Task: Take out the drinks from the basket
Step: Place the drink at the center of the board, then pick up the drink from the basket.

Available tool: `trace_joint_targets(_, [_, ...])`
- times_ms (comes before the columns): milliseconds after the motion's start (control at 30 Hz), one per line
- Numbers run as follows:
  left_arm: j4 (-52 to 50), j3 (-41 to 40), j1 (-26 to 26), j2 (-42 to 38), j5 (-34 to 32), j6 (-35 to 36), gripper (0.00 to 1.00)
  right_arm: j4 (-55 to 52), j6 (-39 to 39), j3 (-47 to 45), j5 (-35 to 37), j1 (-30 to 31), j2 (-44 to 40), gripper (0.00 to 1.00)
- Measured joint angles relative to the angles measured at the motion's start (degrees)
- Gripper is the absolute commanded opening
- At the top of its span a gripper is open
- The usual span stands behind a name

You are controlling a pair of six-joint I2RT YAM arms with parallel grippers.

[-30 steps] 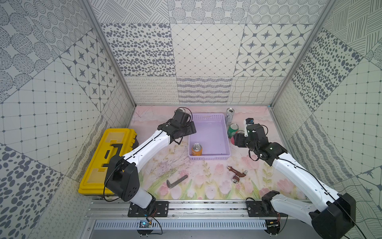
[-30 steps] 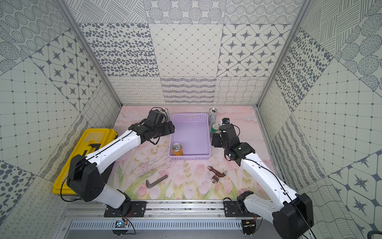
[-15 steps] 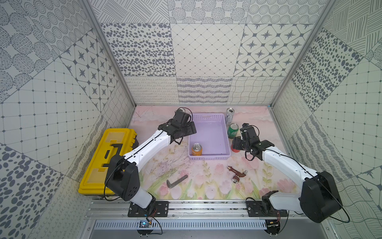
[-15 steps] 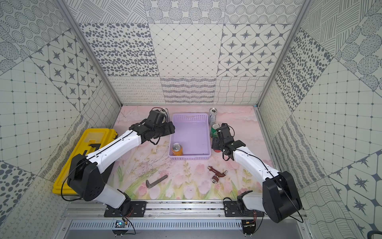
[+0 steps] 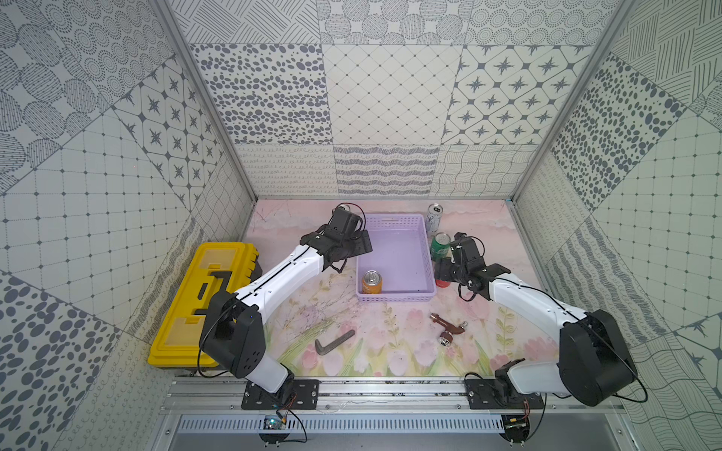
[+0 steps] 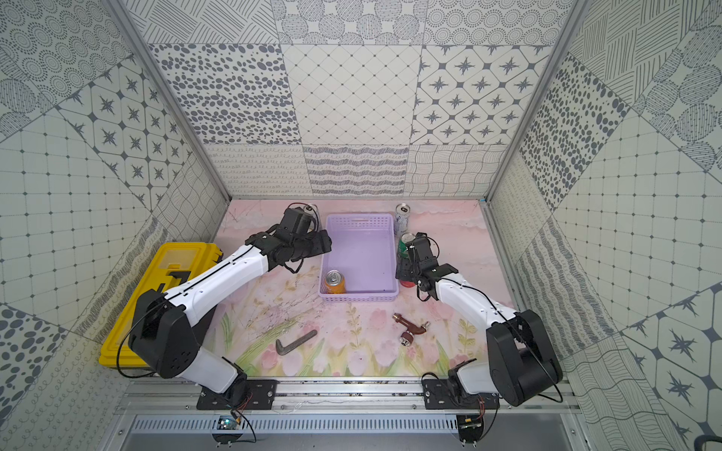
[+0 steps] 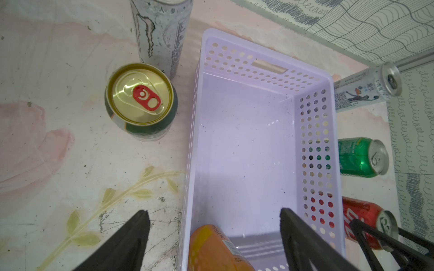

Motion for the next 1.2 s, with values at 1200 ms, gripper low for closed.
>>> trace_joint_targets(1200, [-7.63,-3.5,-14.32,2.64,-2.1,2.91,0.82,3.23,1.18,-2.56,1.77,0.0,-10.25,0.97])
